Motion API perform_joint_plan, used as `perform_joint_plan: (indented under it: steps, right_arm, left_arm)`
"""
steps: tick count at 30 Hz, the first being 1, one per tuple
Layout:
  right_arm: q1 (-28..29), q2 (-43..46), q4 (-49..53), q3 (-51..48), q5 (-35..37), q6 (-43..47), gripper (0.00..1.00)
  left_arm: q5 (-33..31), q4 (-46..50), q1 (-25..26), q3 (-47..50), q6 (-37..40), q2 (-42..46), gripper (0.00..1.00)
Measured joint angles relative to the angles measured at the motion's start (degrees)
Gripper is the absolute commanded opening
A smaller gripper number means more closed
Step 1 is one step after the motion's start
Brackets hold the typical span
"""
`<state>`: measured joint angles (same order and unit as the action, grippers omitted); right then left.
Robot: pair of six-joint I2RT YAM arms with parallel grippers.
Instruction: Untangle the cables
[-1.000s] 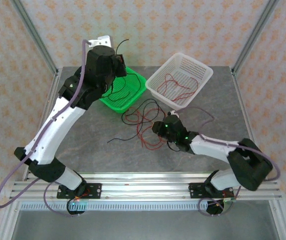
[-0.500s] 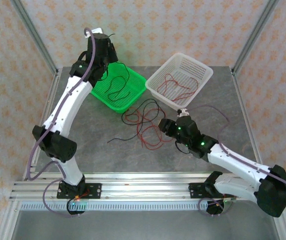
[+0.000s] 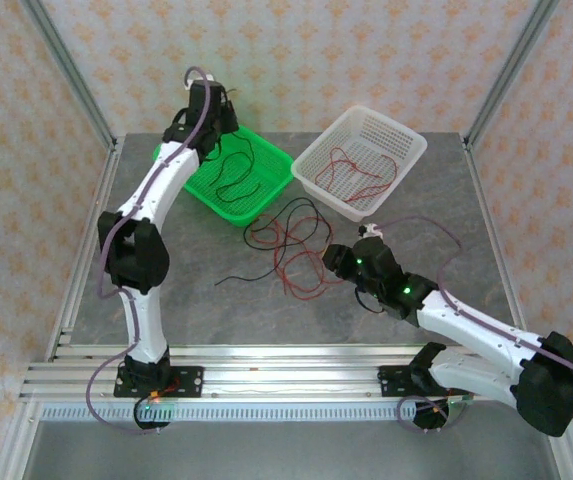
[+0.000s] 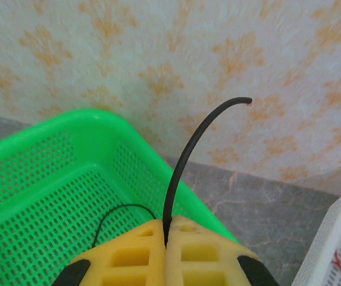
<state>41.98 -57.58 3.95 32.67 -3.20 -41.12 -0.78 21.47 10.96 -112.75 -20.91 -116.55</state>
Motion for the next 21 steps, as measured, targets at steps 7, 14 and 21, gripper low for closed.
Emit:
perform_joint_plan:
  steps: [7, 14, 21]
  right_arm:
    - [0.0, 0.0, 1.2, 0.0, 0.1, -0.3, 0.45]
    - [0.0, 0.0, 2.4, 0.0, 0.4, -0.7, 0.45]
    - [0.0, 0.0, 3.9, 0.0, 0.5, -1.0, 0.45]
  left_arm:
    - [2.5, -1.5, -1.6, 5.5, -2.0, -5.1, 0.0]
    - [2.3, -0.3, -2.2, 5.5, -3.8, -9.0, 0.16]
    - [2.0, 1.9, -2.2, 4.6, -4.4, -10.0, 0.55]
